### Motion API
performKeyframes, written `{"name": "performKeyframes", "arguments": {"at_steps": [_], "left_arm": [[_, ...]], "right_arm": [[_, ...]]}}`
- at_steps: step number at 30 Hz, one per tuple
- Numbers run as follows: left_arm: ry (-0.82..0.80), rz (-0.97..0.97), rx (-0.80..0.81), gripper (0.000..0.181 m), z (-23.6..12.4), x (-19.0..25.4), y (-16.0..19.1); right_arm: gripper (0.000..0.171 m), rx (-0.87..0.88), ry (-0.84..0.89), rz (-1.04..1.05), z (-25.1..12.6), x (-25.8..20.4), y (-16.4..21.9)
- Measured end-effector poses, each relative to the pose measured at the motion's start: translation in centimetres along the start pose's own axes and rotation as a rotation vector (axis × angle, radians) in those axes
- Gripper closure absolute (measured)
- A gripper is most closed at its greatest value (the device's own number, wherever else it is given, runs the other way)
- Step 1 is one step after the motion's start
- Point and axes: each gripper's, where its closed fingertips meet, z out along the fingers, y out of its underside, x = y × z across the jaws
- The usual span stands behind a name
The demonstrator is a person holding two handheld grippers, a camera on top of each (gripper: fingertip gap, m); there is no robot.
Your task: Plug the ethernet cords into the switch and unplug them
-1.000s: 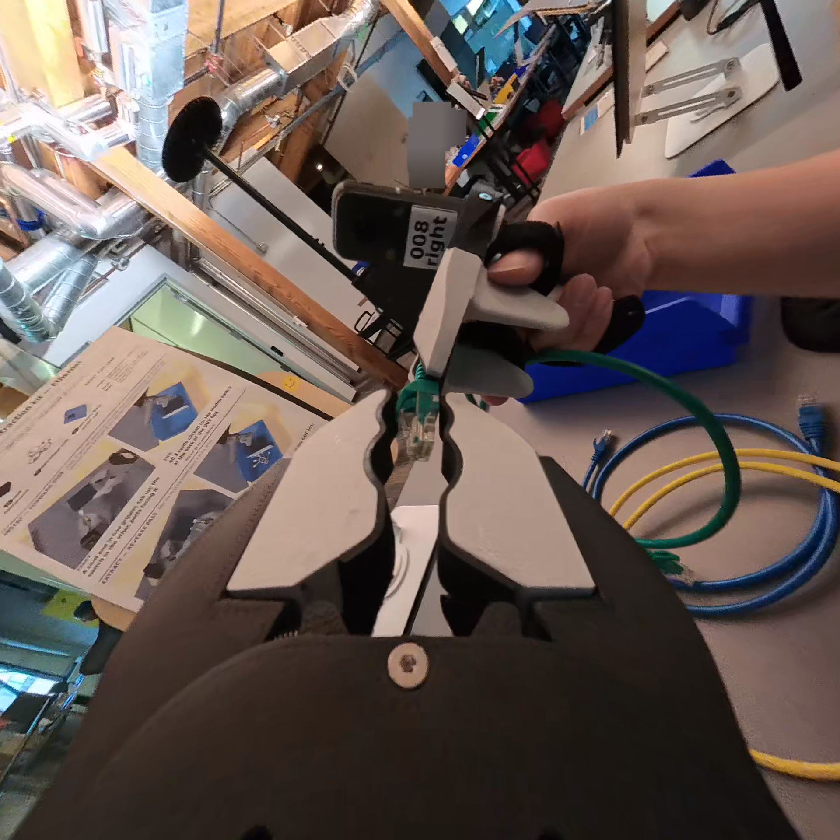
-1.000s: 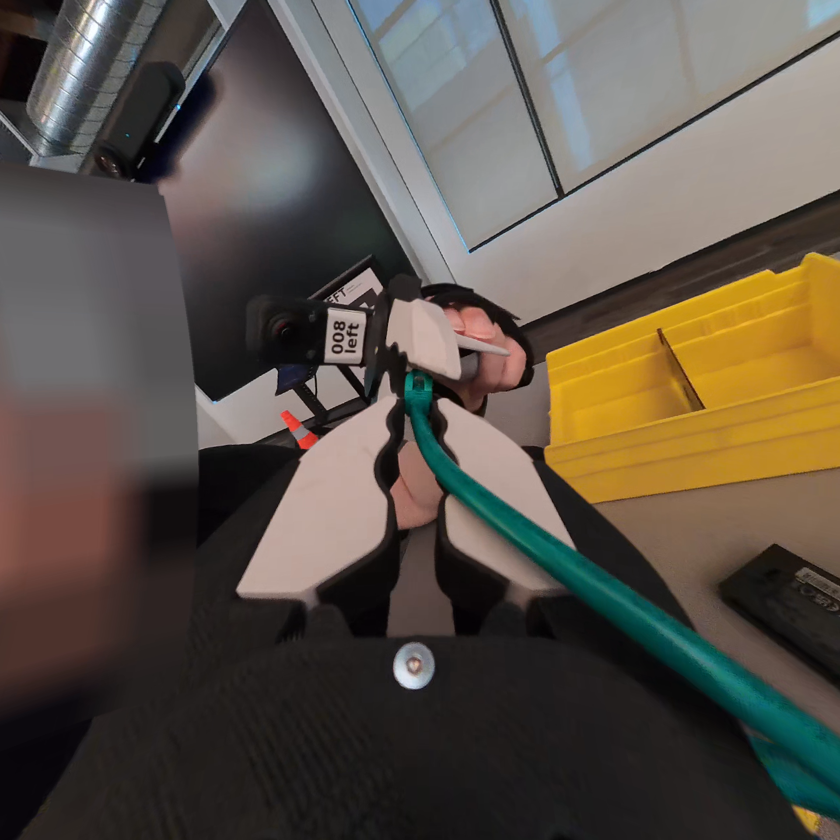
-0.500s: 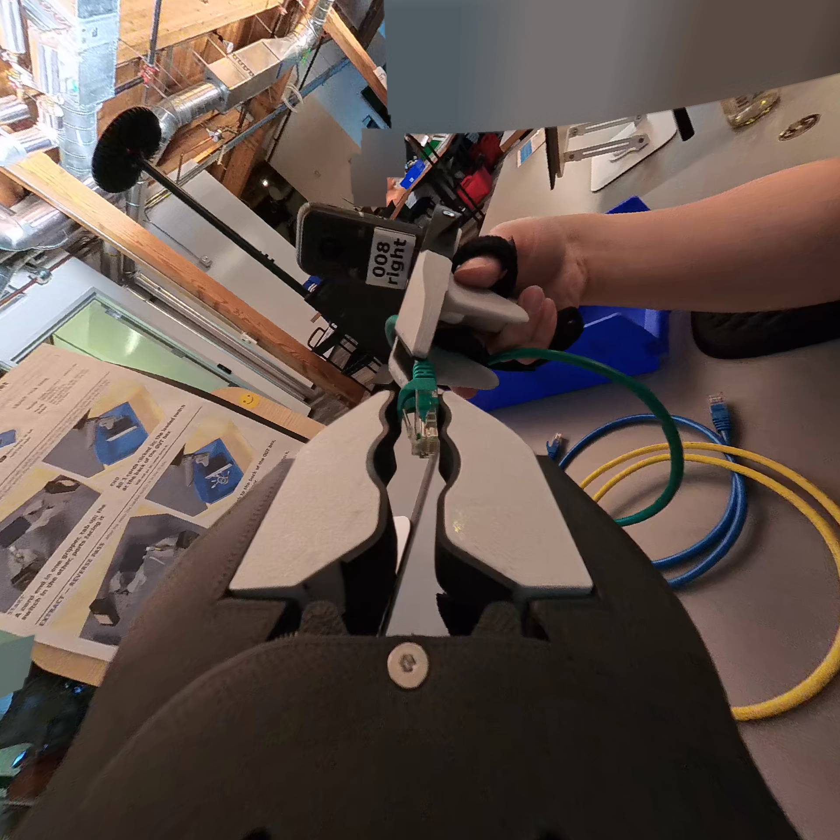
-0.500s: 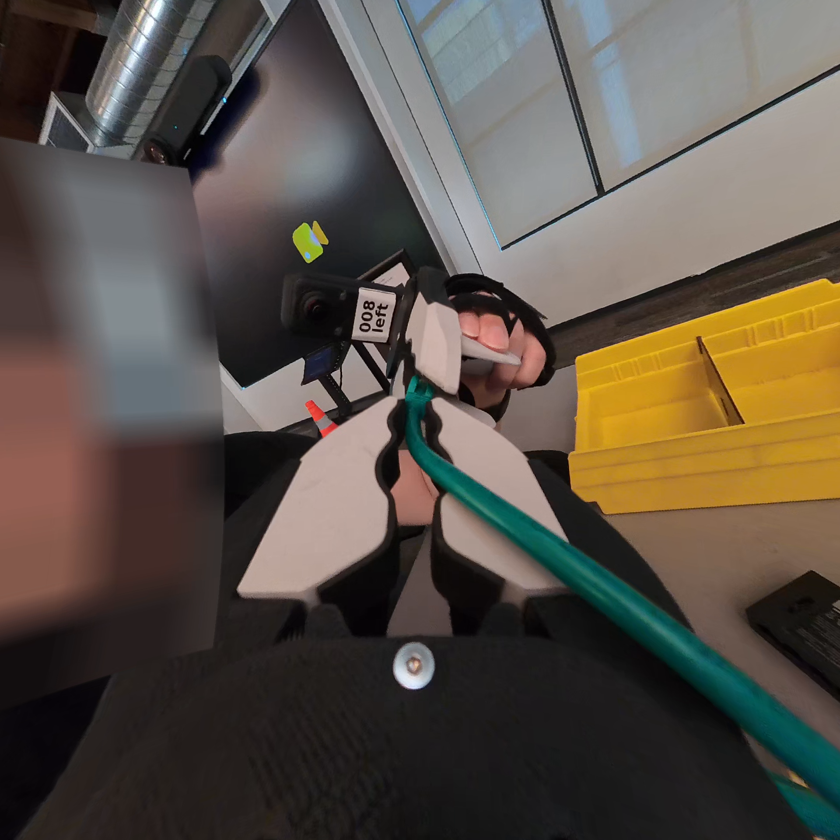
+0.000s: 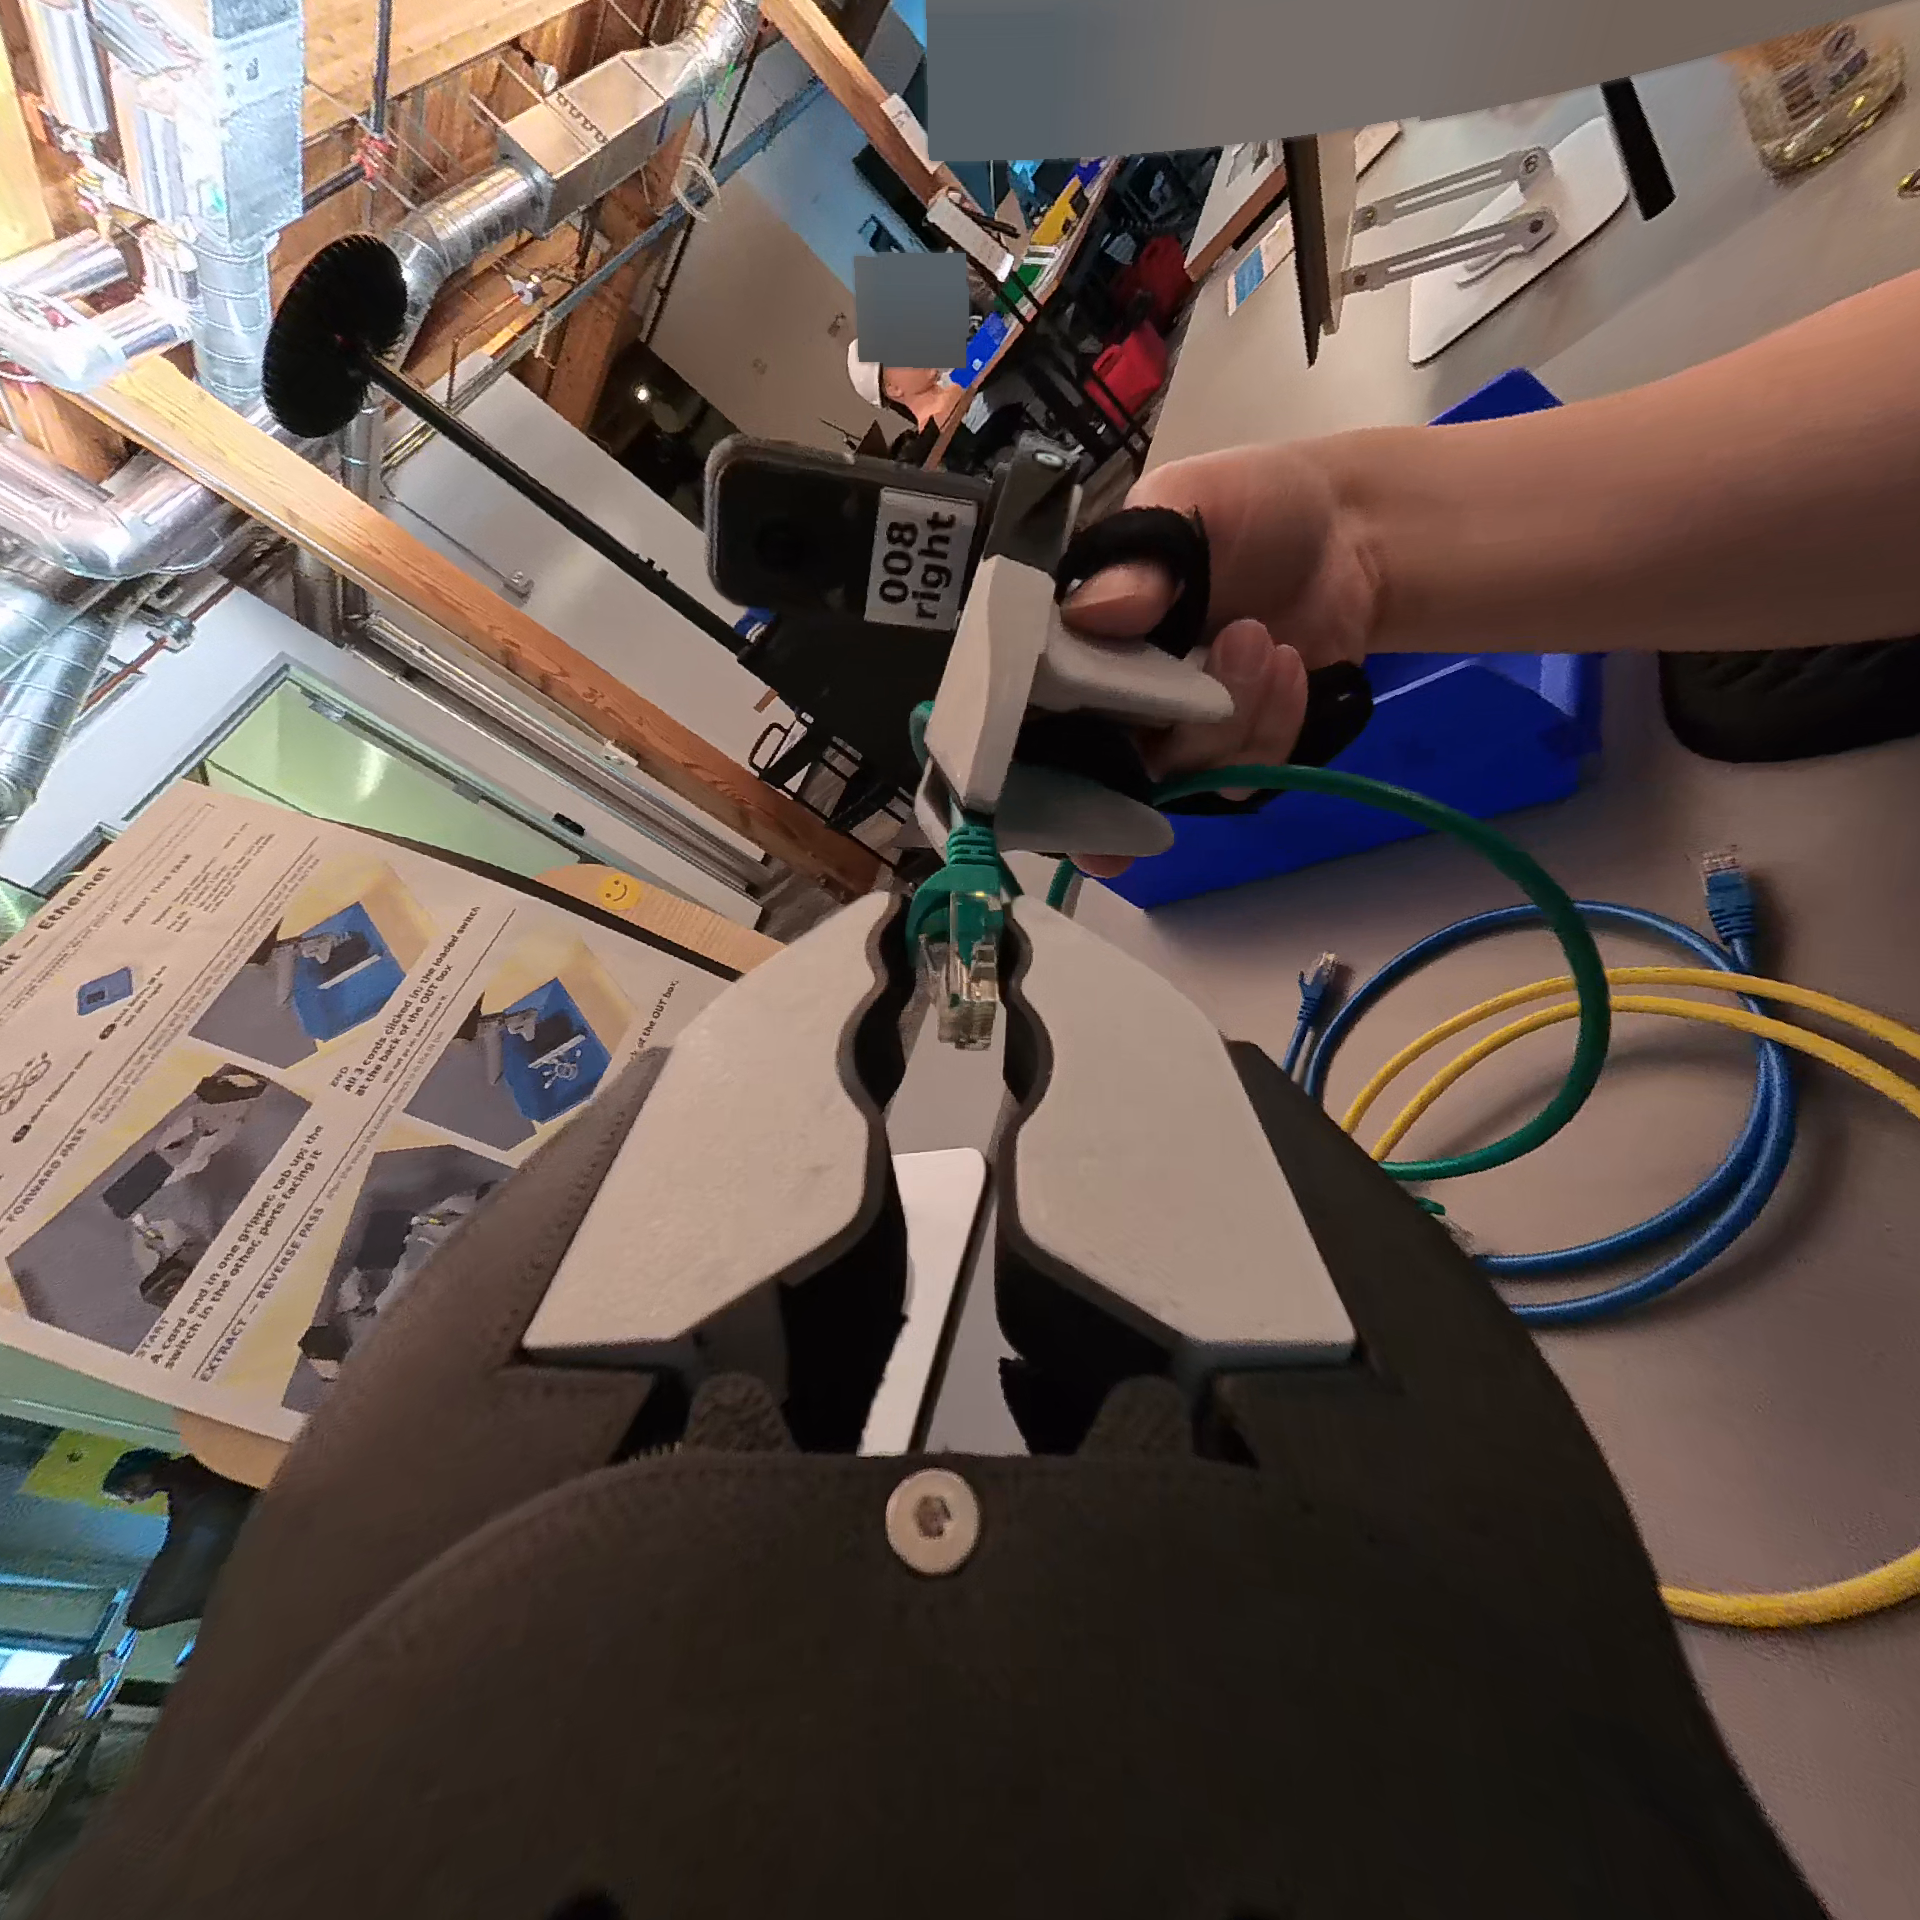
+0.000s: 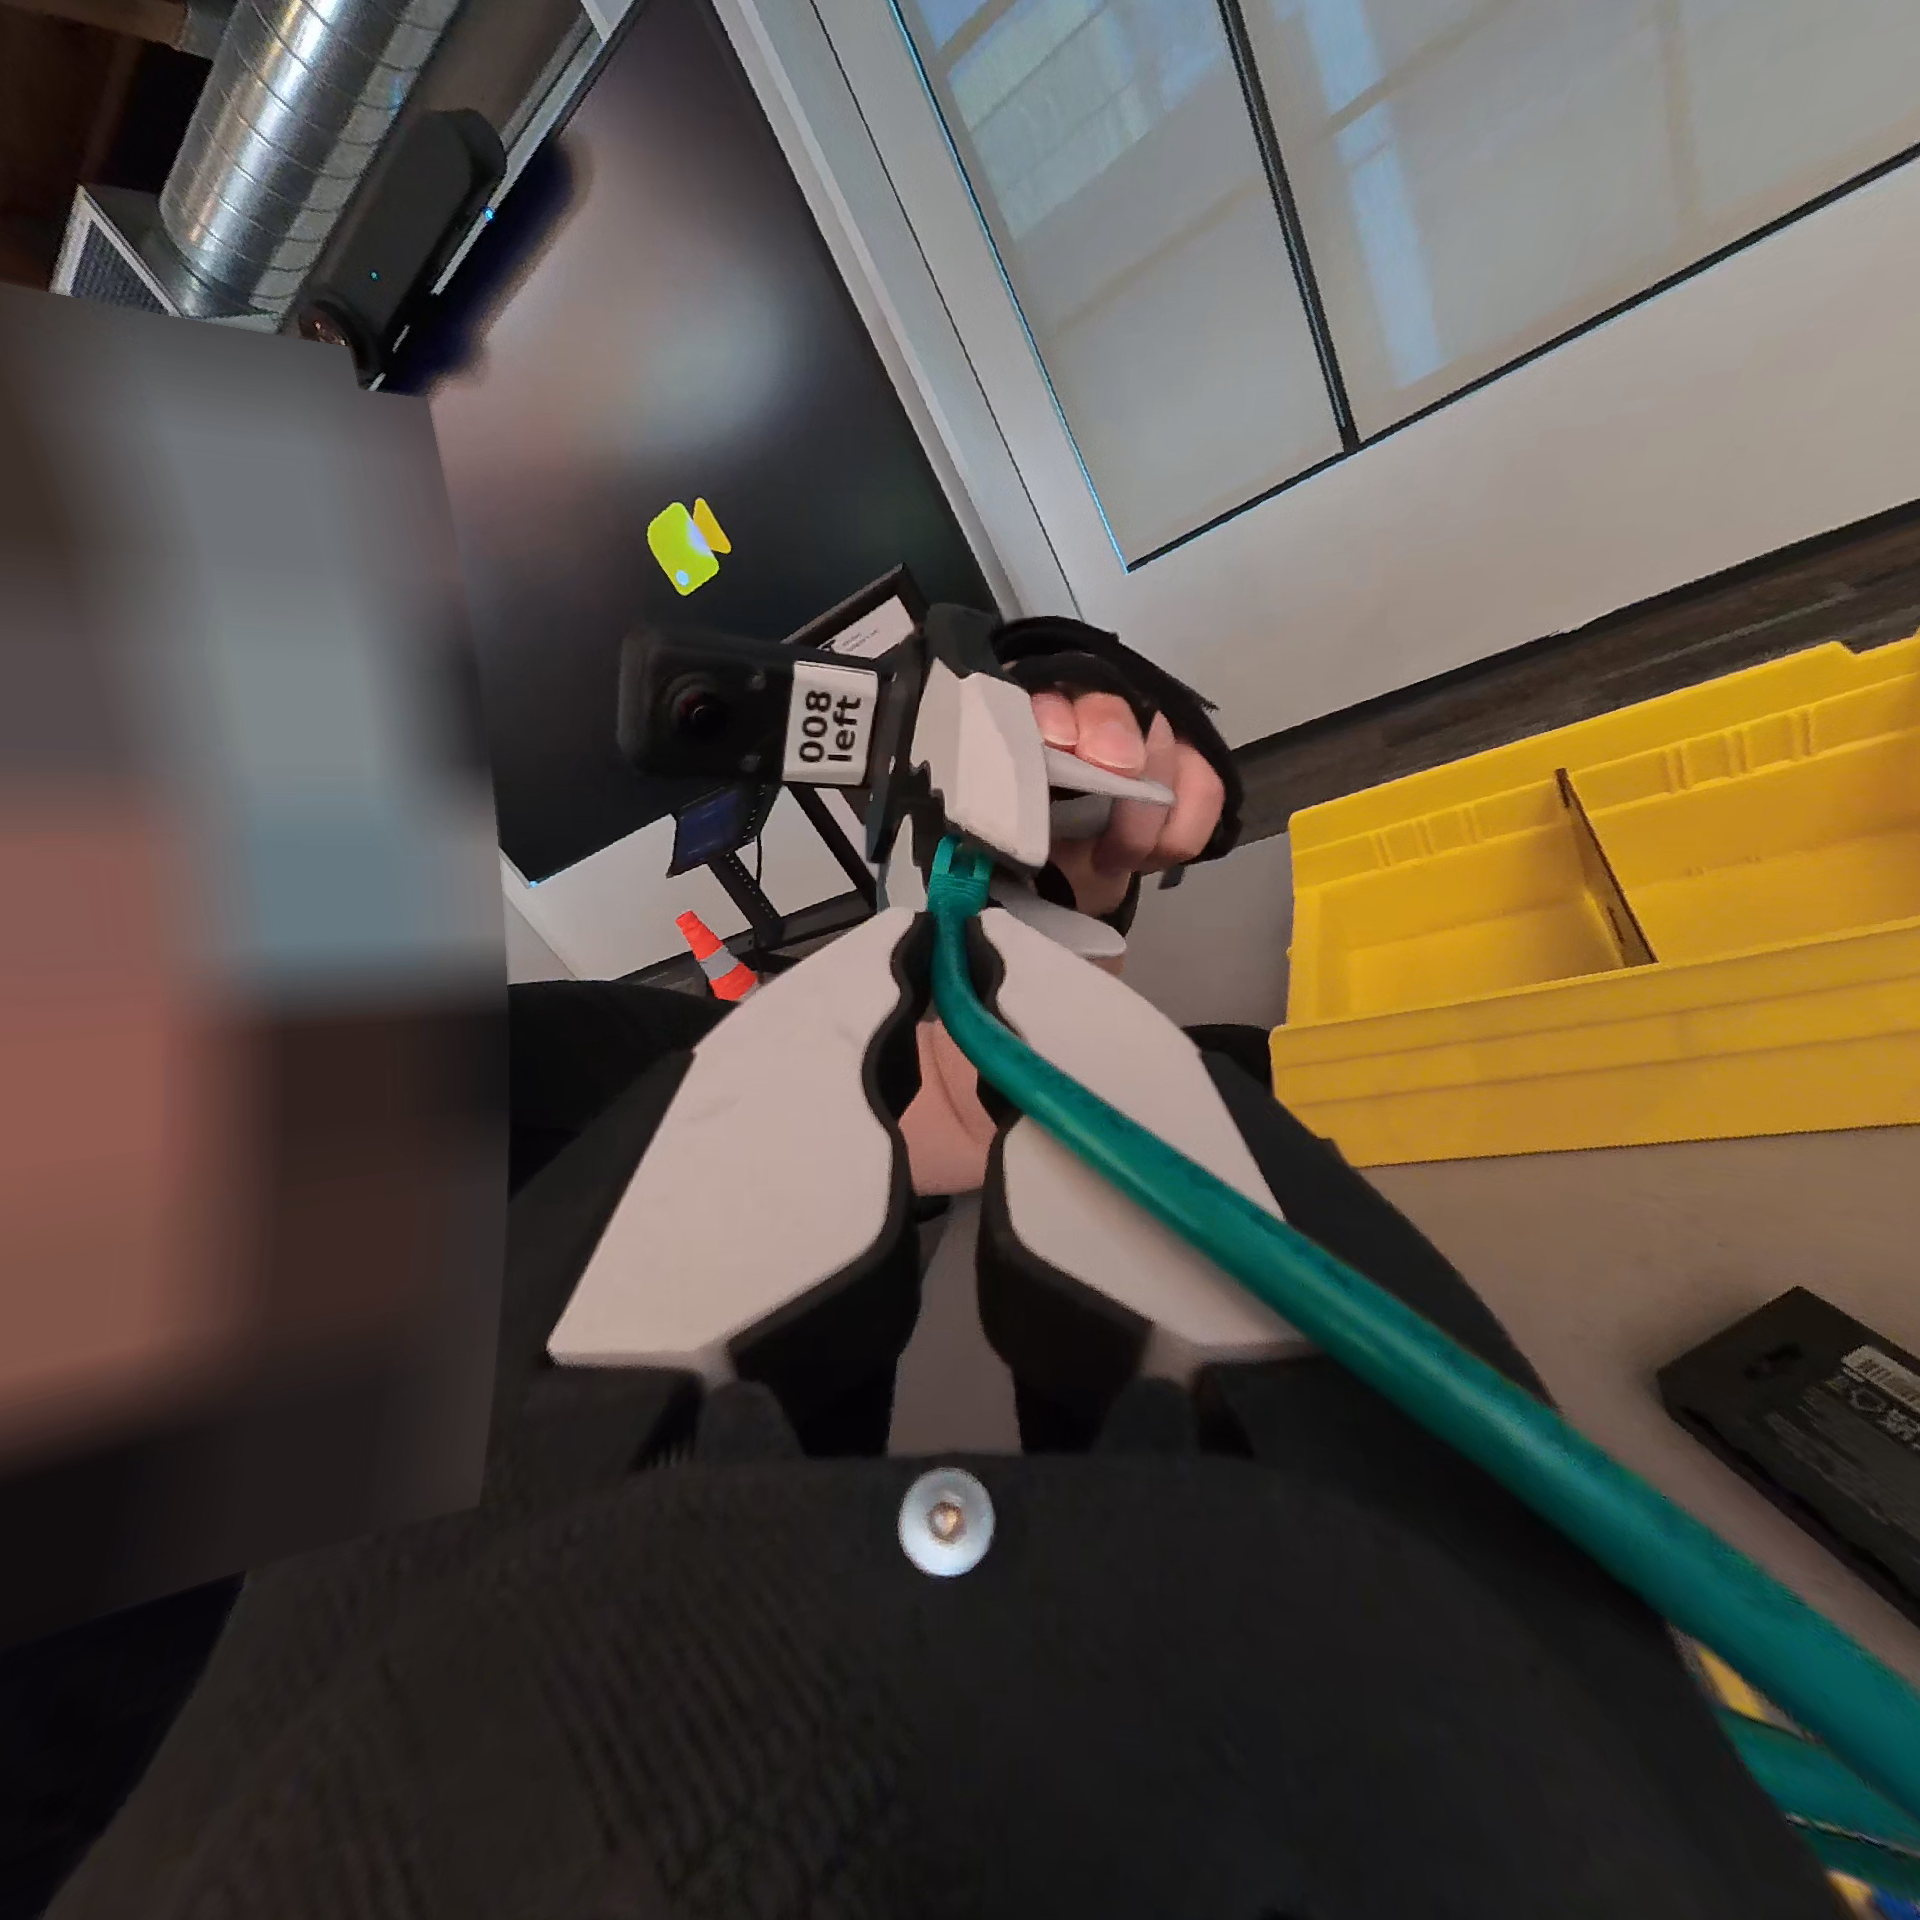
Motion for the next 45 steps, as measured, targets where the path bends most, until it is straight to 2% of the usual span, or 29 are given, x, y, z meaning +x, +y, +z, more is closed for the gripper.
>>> {"name": "performKeyframes", "arguments": {"at_steps": [1, 4, 8, 12, 17, 19, 21, 24, 29, 33, 35, 38, 40, 43, 45], "left_arm": [[-0.007, -0.003, 0.001, 0.167, 0.0, -0.1, 0.0], [-0.048, -0.037, -0.008, 0.163, 0.1, -0.8, 0.2], [-0.046, -0.178, 0.0, 0.136, -0.4, -1.9, 0.3], [-0.12, -0.346, -0.047, 0.135, -0.7, -4.0, 2.0], [-0.109, -0.654, -0.347, 0.129, 1.5, -2.4, 8.9], [-0.088, -0.802, -0.464, 0.14, 3.0, 0.0, 12.1], [-0.055, -0.904, -0.57, 0.127, 4.1, 2.9, 14.8], [-0.085, -0.89, -0.733, 0.112, 4.2, 6.0, 18.7], [-0.239, -0.759, -0.956, 0.103, 2.2, 8.0, 24.8], [-0.251, -0.872, -0.968, 0.091, 2.1, 9.7, 27.4], [-0.251, -0.918, -0.968, 0.09, 2.1, 10.2, 28.5], [-0.19, -1.017, -0.892, 0.094, 2.7, 10.7, 28.6], [-0.163, -1.015, -0.867, 0.091, 2.8, 10.8, 28.6], [-0.11, -0.985, -0.841, 0.1, 3.5, 11.1, 28.1], [-0.083, -0.967, -0.824, 0.112, 3.7, 11.1, 27.9]], "right_arm": [[0.165, 0.001, 0.008, -0.02, 0.0, 0.0, 0.0], [0.165, 0.016, 0.062, -0.121, -0.2, 0.2, -0.5], [0.165, 0.065, 0.222, -0.389, -1.1, 0.7, -2.0], [0.165, 0.127, 0.433, -0.633, -2.9, 0.8, -4.1], [0.165, 0.187, 0.621, -0.781, -6.6, -1.3, -6.8], [0.165, 0.194, 0.665, -0.842, -7.8, -2.6, -7.4], [0.165, 0.192, 0.694, -0.89, -8.5, -3.9, -7.8], [0.165, 0.2, 0.69, -0.939, -8.8, -5.6, -8.0], [0.165, 0.192, 0.674, -0.982, -8.8, -7.1, -7.9], [0.165, 0.185, 0.665, -0.98, -8.8, -7.2, -7.8], [0.165, 0.186, 0.66, -0.975, -8.8, -7.2, -7.8], [0.165, 0.183, 0.662, -0.978, -8.7, -7.2, -7.8], [0.165, 0.184, 0.657, -0.975, -8.7, -7.2, -7.8], [0.165, 0.179, 0.645, -0.963, -8.6, -7.0, -7.7], [0.165, 0.169, 0.651, -0.958, -8.4, -6.6, -7.6]]}}
